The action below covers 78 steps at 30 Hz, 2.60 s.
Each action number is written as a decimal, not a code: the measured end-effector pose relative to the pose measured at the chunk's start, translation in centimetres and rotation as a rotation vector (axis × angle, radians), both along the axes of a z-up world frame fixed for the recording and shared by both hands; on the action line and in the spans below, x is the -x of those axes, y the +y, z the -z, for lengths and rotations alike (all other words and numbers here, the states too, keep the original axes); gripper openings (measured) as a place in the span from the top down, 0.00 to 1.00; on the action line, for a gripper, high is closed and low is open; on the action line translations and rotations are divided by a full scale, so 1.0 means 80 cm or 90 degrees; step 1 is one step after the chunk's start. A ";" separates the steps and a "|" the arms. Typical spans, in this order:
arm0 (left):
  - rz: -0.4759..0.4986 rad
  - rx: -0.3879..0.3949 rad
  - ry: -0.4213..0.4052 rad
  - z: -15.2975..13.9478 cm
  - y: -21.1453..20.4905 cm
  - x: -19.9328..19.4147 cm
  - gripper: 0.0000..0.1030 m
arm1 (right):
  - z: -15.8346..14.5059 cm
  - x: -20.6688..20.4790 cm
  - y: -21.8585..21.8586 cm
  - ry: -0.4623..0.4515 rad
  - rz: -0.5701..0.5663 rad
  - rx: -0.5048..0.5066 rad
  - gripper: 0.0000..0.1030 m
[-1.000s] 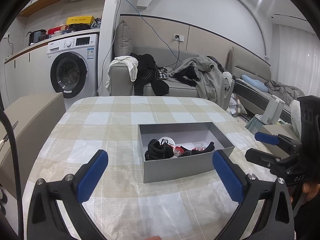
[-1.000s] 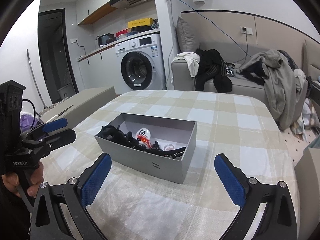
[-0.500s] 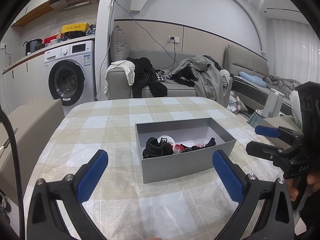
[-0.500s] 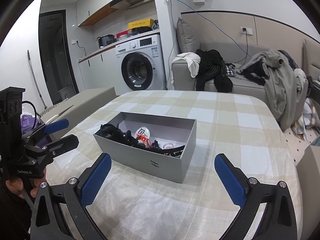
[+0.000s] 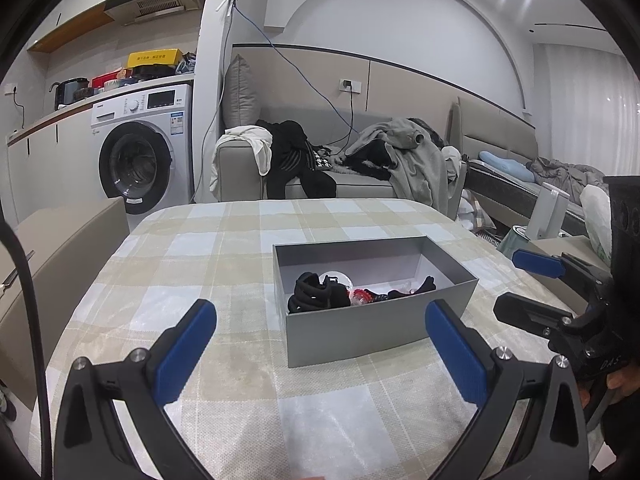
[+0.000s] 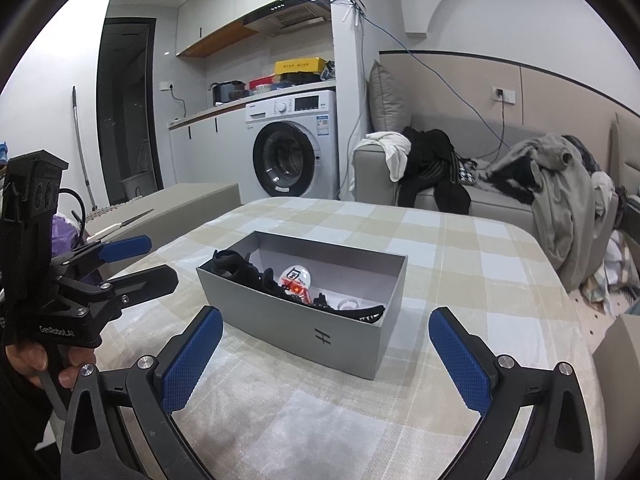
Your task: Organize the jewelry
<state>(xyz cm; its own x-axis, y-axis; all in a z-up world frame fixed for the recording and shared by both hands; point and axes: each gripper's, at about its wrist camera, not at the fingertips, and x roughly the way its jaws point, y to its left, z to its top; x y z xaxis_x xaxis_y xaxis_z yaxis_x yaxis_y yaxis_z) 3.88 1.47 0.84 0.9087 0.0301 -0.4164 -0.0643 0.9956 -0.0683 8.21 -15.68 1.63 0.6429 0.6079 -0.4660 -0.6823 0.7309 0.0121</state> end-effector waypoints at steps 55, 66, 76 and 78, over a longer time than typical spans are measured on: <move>0.002 -0.015 0.012 0.004 -0.005 -0.003 0.01 | -0.004 0.008 -0.006 -0.030 0.009 -0.023 0.00; 0.001 -0.015 0.013 0.004 -0.005 -0.003 0.01 | -0.004 0.008 -0.007 -0.029 0.009 -0.022 0.00; 0.002 -0.015 0.013 0.004 -0.005 -0.004 0.01 | -0.004 0.008 -0.008 -0.028 0.009 -0.023 0.00; 0.002 -0.015 0.013 0.004 -0.005 -0.004 0.01 | -0.004 0.008 -0.008 -0.028 0.009 -0.022 0.00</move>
